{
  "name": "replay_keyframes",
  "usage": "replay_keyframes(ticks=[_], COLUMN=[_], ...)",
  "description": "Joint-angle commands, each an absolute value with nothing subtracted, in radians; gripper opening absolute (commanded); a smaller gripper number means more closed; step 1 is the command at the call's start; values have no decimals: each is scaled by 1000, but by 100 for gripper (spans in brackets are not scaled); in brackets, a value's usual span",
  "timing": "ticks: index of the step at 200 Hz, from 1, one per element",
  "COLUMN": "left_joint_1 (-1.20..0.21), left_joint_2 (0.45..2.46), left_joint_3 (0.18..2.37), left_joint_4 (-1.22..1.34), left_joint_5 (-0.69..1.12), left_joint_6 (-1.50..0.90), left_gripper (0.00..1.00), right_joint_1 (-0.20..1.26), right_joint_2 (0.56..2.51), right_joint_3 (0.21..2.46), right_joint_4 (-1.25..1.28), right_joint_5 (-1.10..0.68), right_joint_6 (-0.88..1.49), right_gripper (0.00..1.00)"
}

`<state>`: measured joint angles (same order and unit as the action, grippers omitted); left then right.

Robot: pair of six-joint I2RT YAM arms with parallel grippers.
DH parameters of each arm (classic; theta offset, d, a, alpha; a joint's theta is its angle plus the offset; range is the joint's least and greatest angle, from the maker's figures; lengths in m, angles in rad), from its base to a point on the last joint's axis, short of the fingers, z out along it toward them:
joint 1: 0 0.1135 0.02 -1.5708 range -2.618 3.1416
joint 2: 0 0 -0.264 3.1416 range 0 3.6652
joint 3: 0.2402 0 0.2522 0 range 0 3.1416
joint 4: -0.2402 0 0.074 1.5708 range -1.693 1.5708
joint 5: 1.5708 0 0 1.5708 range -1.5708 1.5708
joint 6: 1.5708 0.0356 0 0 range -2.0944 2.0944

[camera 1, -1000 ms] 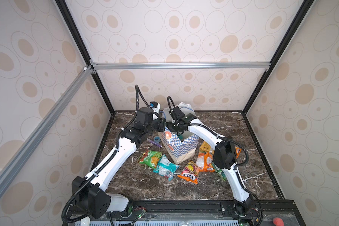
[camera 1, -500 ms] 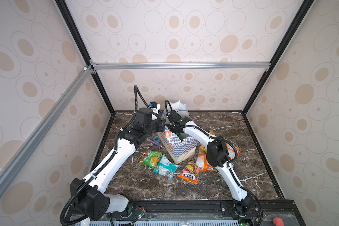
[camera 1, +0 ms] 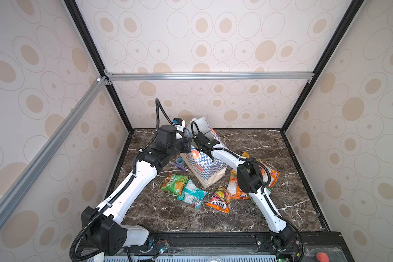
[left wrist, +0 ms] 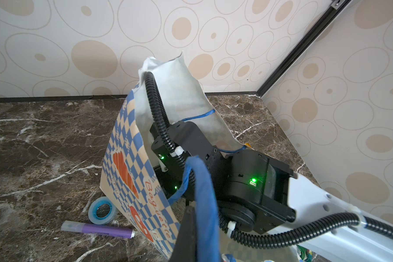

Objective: Take the snacks out of the paper bag
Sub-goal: Pick up the snack from the paper bag.

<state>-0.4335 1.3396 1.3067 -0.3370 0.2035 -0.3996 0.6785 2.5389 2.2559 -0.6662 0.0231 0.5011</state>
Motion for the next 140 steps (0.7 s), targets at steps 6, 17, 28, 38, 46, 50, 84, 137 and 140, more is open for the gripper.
replay_keyframes(ticks=[6,17,28,38,46,50,84,137,140], left_joint_1=[-428,-428,-428,-428,-428,-427,-428,-428,-428], left_joint_2=[1319,1320,1321,1326,1328,1329,1339,1339,1342], left_joint_3=[1305,1301,1299,1299,1299,1299,1301,1302,1304], left_joint_4=[-344,-341,-338,-337,-336,-336,-332,-334,-334], left_joint_5=[200,199,198,202,204,205,214,203,204], left_joint_6=[-387,-387,-388,-387,-388,-388,-390,-388,-388], left_gripper=[0,0,0,0,0,0,0,0,0], right_joint_1=[692,697,701,705,708,710,715,715,715], right_joint_2=[2542,2527,2514,2511,2515,2516,2562,2606,2601], right_joint_3=[2192,2184,2174,2177,2185,2191,2209,2214,2215], right_joint_4=[-840,-856,-867,-887,-907,-916,-954,-987,-985], right_joint_5=[-80,-86,-83,-81,-85,-88,-63,-36,-34], right_joint_6=[528,519,512,501,491,483,443,458,459], right_gripper=[78,76,76,82,89,93,98,56,54])
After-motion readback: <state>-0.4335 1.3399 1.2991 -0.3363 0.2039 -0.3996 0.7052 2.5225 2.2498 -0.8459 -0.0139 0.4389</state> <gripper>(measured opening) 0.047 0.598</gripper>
